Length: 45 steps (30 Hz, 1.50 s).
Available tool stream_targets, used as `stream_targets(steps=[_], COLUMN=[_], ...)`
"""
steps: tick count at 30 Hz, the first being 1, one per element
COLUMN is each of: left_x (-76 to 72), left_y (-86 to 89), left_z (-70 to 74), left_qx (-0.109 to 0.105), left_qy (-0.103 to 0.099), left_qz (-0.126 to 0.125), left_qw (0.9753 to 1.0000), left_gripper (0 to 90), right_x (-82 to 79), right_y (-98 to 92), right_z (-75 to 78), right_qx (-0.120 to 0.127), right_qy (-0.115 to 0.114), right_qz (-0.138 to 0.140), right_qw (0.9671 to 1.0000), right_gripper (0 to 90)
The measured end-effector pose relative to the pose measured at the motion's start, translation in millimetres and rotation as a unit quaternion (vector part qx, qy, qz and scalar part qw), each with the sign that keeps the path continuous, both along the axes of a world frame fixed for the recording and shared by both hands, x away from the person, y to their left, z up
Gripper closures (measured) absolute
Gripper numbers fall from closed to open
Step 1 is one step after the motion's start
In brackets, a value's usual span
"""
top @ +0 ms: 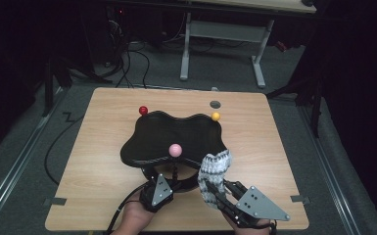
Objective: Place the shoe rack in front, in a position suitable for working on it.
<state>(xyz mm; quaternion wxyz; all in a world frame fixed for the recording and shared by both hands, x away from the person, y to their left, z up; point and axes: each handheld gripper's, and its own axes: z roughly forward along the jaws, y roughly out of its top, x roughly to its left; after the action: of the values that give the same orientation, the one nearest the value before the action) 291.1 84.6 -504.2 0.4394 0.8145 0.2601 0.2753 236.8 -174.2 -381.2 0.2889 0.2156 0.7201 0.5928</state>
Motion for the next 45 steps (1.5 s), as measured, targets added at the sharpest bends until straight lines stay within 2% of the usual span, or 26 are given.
stream_targets(steps=[4, 10, 13, 20, 21, 26, 32, 38, 40, 42, 45], left_x=[0.4, 0.6, 0.7, 1.0, 1.0, 1.0, -3.6, -3.6, -3.3, -3.8, -4.4], left_y=[-1.2, -1.6, -1.5, -2.3, -3.1, -8.3, -25.2, -28.1, -28.6, -29.3, -29.8], left_z=[-0.4, -0.5, -0.5, -0.4, -0.3, 1.5, 1.3, 1.3, 1.0, 0.9, 0.8], left_qx=[-0.002, -0.003, -0.003, -0.003, -0.002, 0.003, 0.013, 0.012, 0.011, 0.013, 0.013], left_qy=[0.001, 0.003, 0.003, 0.002, 0.002, 0.005, -0.001, -0.002, -0.005, -0.005, -0.006], left_qz=[-0.001, -0.002, -0.002, -0.001, 0.001, -0.002, -0.028, -0.03, -0.029, -0.029, -0.031], left_qw=[1.0, 1.0, 1.0, 1.0, 1.0, 1.0, 0.9995, 0.9995, 0.9995, 0.9995, 0.9994], left_gripper=[74.4, 74.5, 74.4, 74.5, 74.5, 74.5, 74.5, 74.5, 74.5, 74.5, 74.5], right_x=[2.7, 16.4, 22.1, 8.5, 4.0, 0.5, 4.2, 7.9, 5.0, 2.6, 3.6], right_y=[-13.3, -42.6, -47.0, -28.8, -20.6, -7.2, -19.3, -30.1, -22.8, -11.2, 15.4], right_z=[-0.5, -7.9, -10.9, -2.3, 0.1, 0.8, -1.3, -2.6, -0.7, 0.5, 0.9], right_qx=[0.006, 0.019, 0.025, 0.011, 0.009, -0.001, 0.003, 0.004, -0.006, -0.013, -0.035], right_qy=[0.005, 0.033, 0.046, 0.023, 0.019, 0.009, 0.006, 0.011, 0.004, 0.001, 0.006], right_qz=[-0.01, -0.062, -0.073, -0.058, -0.044, -0.032, -0.048, -0.063, -0.067, -0.057, -0.042], right_qw=[0.9999, 0.9974, 0.996, 0.998, 0.9988, 0.9994, 0.9988, 0.998, 0.9977, 0.9983, 0.9985], right_gripper=[74.8, 74.4, 74.3, 74.1, 74.1, 74.1, 74.7, 74.6, 74.6, 74.7, 74.7])
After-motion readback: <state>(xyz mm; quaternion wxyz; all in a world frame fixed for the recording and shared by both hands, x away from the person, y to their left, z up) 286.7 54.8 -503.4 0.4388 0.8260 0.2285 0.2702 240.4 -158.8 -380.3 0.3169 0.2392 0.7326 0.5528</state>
